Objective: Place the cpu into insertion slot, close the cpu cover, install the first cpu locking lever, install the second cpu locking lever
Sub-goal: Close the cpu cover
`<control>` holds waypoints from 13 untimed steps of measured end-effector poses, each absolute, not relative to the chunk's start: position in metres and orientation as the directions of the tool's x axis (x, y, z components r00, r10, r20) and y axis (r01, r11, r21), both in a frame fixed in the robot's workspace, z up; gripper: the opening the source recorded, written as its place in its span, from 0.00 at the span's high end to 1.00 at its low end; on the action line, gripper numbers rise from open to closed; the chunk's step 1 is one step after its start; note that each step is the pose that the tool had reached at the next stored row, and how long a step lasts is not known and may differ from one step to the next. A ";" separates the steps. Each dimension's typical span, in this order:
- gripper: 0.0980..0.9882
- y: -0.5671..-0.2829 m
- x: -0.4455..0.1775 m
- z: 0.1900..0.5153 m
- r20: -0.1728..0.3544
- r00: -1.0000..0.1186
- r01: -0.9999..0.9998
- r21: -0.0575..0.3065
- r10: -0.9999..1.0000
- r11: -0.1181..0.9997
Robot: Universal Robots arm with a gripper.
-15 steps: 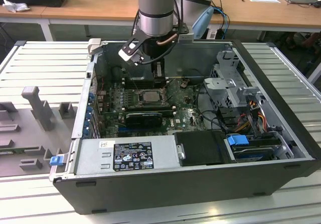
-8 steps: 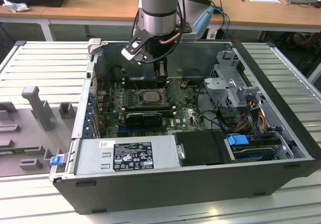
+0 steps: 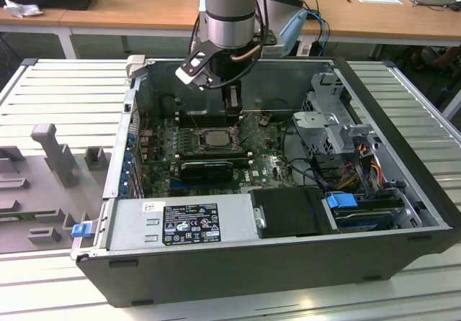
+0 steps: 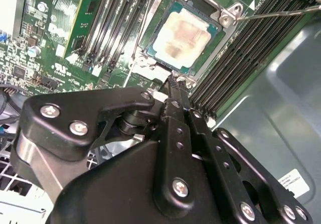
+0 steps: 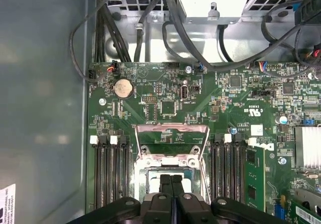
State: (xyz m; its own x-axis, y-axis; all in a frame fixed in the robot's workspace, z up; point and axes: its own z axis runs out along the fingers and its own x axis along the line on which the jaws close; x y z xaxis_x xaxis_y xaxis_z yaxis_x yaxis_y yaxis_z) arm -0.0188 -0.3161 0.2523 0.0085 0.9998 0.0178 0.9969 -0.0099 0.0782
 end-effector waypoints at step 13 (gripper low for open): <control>0.99 -0.315 -0.007 0.259 0.018 0.009 0.997 0.078 1.000 -0.010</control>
State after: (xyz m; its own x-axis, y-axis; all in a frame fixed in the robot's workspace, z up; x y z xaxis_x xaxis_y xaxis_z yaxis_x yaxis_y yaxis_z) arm -0.0069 -0.3153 0.2592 0.0085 0.9998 0.0178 0.9969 -0.0099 0.0782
